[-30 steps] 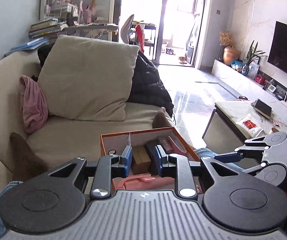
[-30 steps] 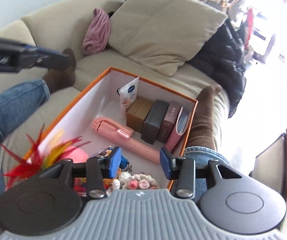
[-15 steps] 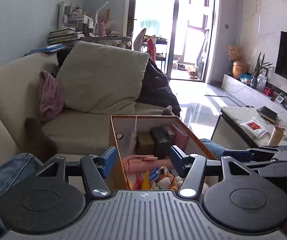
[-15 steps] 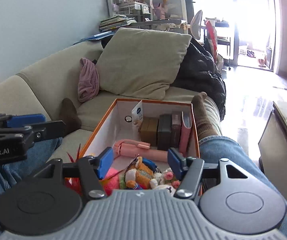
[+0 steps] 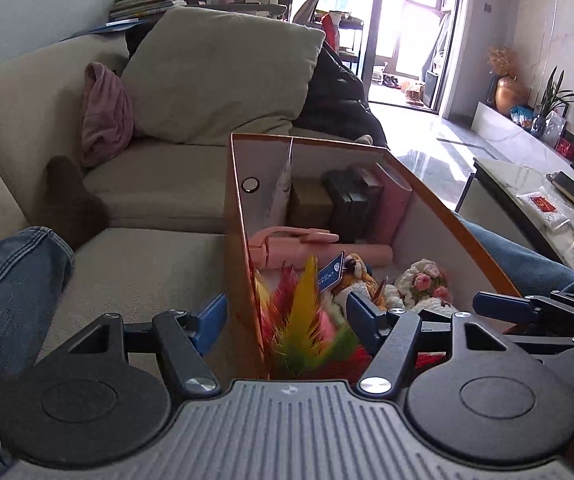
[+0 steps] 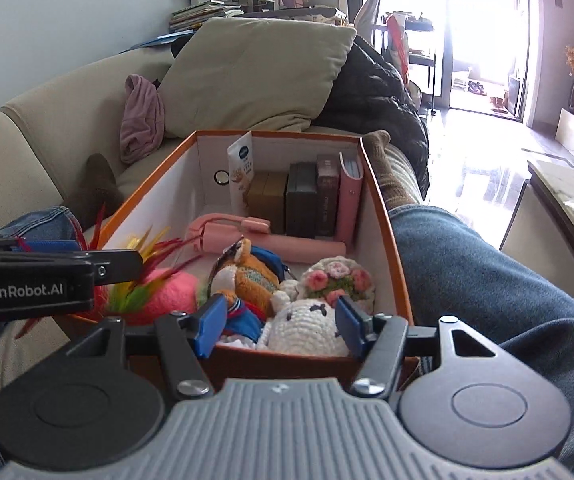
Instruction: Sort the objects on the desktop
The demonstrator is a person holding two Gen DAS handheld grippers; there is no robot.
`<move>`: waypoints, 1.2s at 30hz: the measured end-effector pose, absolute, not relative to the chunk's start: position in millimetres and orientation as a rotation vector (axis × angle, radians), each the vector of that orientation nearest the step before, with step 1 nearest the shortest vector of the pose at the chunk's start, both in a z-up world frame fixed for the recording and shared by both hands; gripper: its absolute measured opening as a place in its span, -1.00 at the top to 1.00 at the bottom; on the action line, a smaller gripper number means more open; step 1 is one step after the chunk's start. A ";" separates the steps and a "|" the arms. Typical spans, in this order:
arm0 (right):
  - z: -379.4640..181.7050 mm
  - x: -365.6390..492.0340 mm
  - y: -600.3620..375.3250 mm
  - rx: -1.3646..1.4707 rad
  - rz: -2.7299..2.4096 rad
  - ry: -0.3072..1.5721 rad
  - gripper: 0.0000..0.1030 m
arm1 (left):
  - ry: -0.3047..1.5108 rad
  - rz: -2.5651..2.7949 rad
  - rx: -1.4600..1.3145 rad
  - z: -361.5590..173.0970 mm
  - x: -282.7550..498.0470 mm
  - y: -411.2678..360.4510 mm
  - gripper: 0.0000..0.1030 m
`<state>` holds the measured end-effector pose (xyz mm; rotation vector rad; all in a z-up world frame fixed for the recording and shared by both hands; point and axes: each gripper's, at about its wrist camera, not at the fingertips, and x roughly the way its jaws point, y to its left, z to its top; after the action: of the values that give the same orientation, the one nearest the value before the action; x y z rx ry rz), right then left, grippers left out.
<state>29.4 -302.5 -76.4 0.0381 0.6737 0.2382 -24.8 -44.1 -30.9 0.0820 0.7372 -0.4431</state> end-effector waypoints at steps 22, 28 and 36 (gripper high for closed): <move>-83.3 35.6 -304.8 0.061 0.249 0.676 -0.23 | 0.828 -0.433 0.107 -50.7 -16.9 -49.7 -0.51; -83.6 35.2 -304.8 0.063 0.249 0.676 -0.23 | 0.828 -0.421 0.112 -50.6 -16.5 -51.2 -0.51; -84.4 35.6 -305.2 0.062 0.250 0.674 -0.24 | 0.830 -0.409 0.110 -50.3 -16.6 -51.6 -0.51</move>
<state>35.6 -305.2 -84.4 0.0616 0.6740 0.2499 -16.6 -51.6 -50.3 0.1101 0.8303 -0.4091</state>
